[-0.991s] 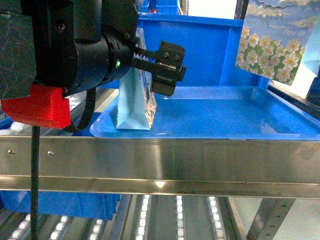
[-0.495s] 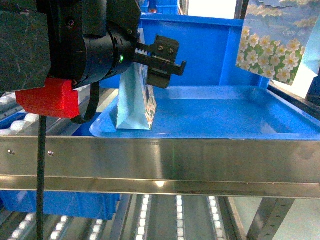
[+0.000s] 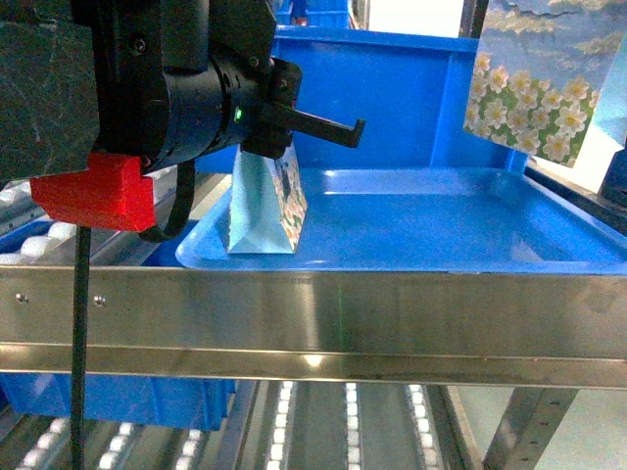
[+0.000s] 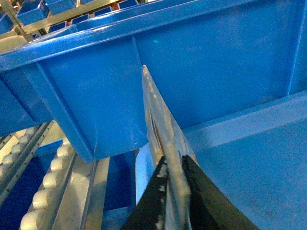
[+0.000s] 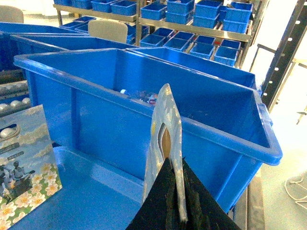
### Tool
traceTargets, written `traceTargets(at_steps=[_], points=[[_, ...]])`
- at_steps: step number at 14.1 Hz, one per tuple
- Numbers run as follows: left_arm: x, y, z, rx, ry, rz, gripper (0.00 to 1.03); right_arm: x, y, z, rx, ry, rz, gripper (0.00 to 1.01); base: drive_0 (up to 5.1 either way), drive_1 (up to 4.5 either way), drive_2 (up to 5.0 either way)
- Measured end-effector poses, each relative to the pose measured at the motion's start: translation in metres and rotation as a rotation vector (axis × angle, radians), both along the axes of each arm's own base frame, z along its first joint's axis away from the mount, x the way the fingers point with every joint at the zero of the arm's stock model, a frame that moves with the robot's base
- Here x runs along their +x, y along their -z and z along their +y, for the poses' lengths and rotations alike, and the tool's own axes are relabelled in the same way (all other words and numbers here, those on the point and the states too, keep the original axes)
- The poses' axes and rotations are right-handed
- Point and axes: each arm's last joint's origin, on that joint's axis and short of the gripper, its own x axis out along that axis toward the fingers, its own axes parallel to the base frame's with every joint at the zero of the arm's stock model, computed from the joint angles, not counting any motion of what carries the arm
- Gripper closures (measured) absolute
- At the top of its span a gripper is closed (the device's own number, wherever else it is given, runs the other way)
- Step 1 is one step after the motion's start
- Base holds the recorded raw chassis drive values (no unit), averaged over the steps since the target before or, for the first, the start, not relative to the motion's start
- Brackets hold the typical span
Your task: Move flower gift bag to table near conveyor
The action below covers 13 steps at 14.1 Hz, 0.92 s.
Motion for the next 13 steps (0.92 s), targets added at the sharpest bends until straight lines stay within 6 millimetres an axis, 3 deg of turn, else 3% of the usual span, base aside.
traceTargets(at_steps=[1,5,7,10,13], points=[[0.000,0.000,0.000,-0.001,0.000,0.000,1.01,0.000,0.000,0.000,0.000,0.000,0.000,0.99,0.0,0.00,0.0],[0.003,-0.005,0.004,-0.004,0.000,-0.033,1.01,0.000,0.000,0.000,0.000,0.000,0.000,0.99,0.0,0.00,0.0],[-0.001,-0.025,0.008,-0.016,-0.004,-0.104,1.01,0.000,0.000,0.000,0.000,0.000,0.000,0.99,0.0,0.00,0.0],[-0.020,-0.077,0.023,-0.067,-0.041,-0.259,1.01,0.000,0.000,0.000,0.000,0.000,0.000,0.99,0.0,0.00,0.0],[-0.046,-0.080,0.043,-0.052,-0.102,-0.292,1.01,0.000,0.000,0.000,0.000,0.000,0.000,0.99,0.0,0.00,0.0]])
